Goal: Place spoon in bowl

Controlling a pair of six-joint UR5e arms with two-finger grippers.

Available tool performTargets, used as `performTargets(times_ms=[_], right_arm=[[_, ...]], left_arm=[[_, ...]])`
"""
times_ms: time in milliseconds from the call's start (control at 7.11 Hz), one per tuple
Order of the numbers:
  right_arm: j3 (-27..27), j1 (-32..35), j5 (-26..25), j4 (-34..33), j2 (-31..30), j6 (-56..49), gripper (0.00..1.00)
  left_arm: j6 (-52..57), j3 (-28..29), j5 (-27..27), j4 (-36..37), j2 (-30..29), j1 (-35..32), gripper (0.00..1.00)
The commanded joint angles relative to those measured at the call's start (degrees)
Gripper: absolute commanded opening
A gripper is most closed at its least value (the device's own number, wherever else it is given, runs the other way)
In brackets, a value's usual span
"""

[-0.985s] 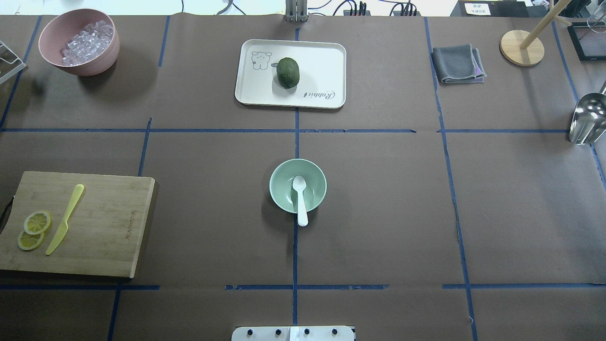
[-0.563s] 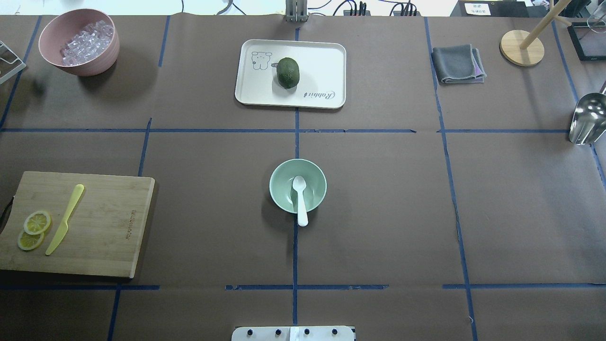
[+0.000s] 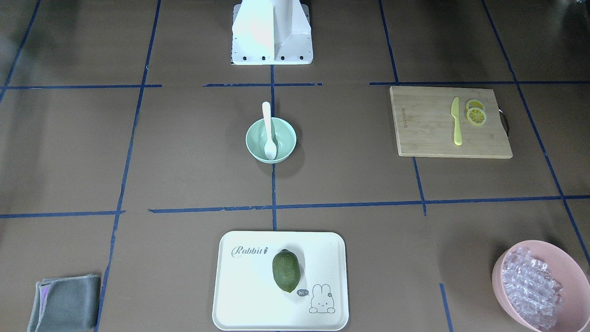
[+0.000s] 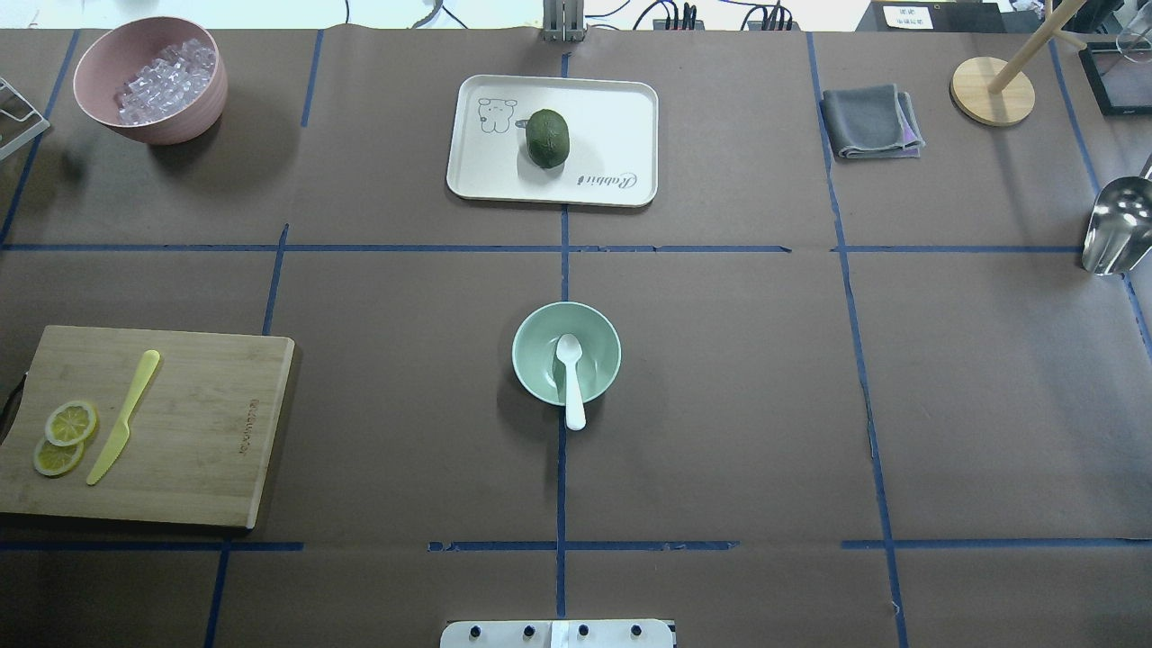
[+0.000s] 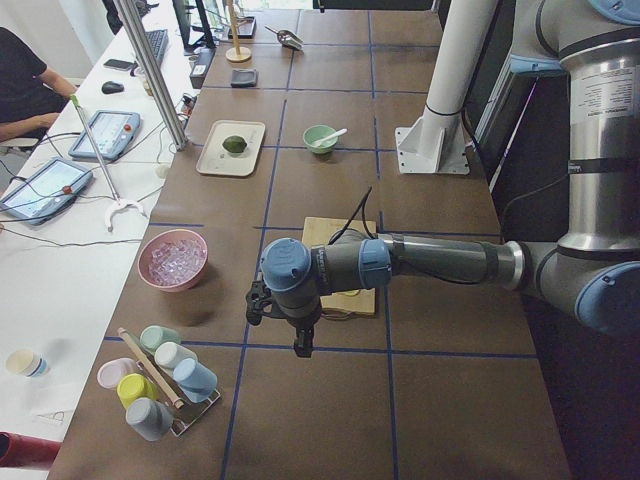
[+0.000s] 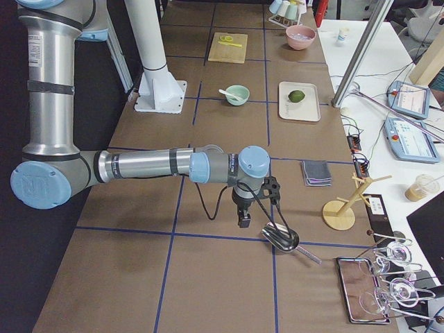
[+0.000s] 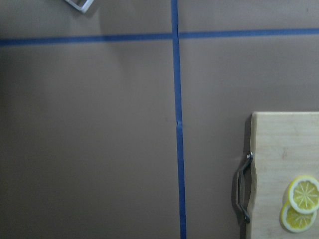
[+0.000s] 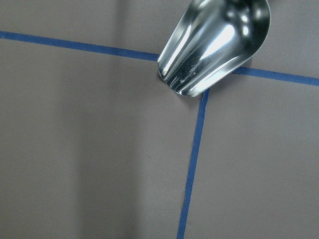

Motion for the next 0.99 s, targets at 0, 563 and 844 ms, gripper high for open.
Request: performTargets(times_ms=[0, 563, 844], right_arm=[[-0.27, 0.02, 0.06, 0.17, 0.18, 0.06, 1.0], [0.26, 0.02, -0.02, 0.17, 0.0, -0.2, 1.0], [0.78, 0.02, -0.11, 0.17, 0.53, 0.59, 1.0]], left_arm=[[-0.59, -1.03, -0.06, 0.03, 1.08, 0.06, 1.0], [-4.02, -1.04, 7.81, -1.02, -0.93, 0.15, 1.0], [-4.1, -1.56, 7.85, -5.75, 0.81, 0.15, 1.0]])
